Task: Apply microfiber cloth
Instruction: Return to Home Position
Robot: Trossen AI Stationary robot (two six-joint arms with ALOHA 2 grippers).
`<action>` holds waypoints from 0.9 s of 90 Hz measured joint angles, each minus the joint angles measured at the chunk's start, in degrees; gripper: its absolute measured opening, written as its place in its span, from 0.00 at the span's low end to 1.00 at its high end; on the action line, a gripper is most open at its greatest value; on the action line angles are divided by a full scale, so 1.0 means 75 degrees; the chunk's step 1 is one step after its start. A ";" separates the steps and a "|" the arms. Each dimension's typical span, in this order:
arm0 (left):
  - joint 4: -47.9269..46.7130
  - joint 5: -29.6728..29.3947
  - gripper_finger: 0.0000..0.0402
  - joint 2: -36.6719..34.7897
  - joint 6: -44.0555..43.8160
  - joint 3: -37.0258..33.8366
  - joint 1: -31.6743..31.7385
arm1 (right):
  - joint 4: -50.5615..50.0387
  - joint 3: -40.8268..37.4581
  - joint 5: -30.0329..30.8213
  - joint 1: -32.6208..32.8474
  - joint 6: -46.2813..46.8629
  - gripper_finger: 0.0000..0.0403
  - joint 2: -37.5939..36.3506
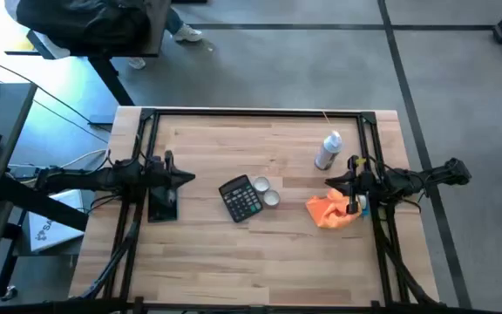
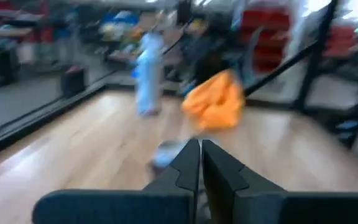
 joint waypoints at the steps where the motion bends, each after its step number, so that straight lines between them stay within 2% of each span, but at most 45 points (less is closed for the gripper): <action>1: 0.0047 0.0002 0.00 -0.0069 0.0001 0.0001 -0.0071 | -0.0003 0.0000 0.0000 0.0000 -0.0004 0.00 0.0000; 8: 0.0527 -0.0352 0.00 -0.0094 0.0231 0.0029 -0.0503 | -0.0002 0.0000 -0.0024 0.0000 0.0002 0.00 0.0001; 17: 0.0617 -0.1264 0.00 -0.0086 0.0572 0.0032 -0.0892 | 0.0003 0.0000 -0.0050 0.0000 0.0002 0.00 0.0000; 33: 0.0535 -0.2237 0.00 -0.0044 0.0603 0.0029 -0.1047 | -0.0003 0.0000 -0.0052 0.0000 0.0002 0.00 0.0000; 81: 0.0500 -0.2277 0.00 -0.0022 0.0602 0.0026 -0.1047 | -0.0003 0.0000 -0.0052 0.0000 0.0002 0.00 0.0000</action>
